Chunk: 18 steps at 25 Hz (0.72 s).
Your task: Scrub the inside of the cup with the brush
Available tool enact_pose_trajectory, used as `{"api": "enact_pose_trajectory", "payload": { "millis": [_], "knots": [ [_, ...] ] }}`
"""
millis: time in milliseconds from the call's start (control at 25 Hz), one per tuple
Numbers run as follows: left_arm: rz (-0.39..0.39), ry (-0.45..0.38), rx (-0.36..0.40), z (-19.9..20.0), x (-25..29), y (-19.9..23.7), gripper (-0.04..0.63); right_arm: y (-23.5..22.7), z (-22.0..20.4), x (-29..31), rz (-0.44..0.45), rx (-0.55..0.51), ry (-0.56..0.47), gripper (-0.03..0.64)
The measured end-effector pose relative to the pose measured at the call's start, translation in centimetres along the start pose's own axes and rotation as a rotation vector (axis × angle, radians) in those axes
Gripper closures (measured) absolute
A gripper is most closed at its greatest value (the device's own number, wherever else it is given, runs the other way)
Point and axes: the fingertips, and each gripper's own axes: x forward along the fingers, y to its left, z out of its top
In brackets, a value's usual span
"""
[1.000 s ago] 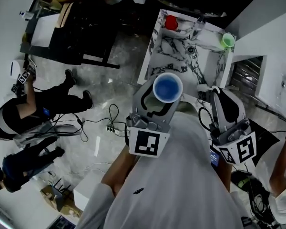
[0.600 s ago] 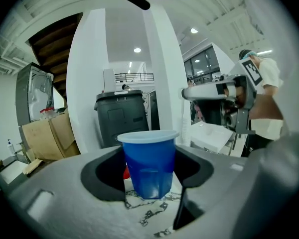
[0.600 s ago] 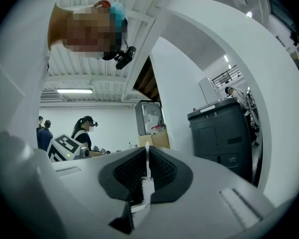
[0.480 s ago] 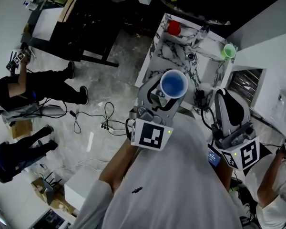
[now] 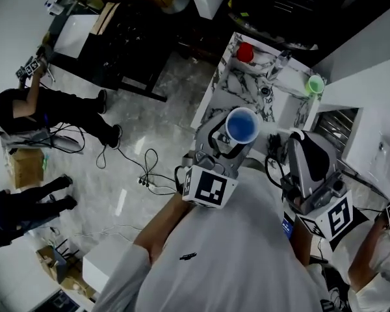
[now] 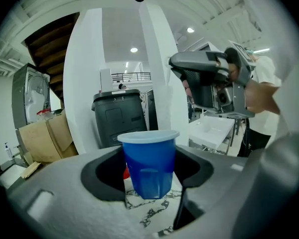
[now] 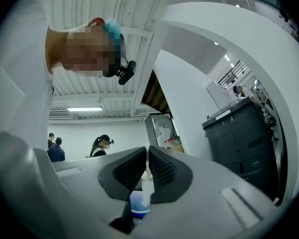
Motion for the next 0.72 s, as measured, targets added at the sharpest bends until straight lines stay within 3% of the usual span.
{"api": "enact_pose_trajectory", "payload": {
  "millis": [440,720],
  "knots": [
    [-0.126,-0.061,0.108,2.9,-1.1,-1.5,0.310,2.8,-0.6,2.4,0.042,0.027,-0.020,0.594],
    [-0.146,-0.085,0.106,3.6,-1.4,0.0,0.310,1.7,-0.8,2.7,-0.048,-0.073,0.018,0.594]
  ]
}}
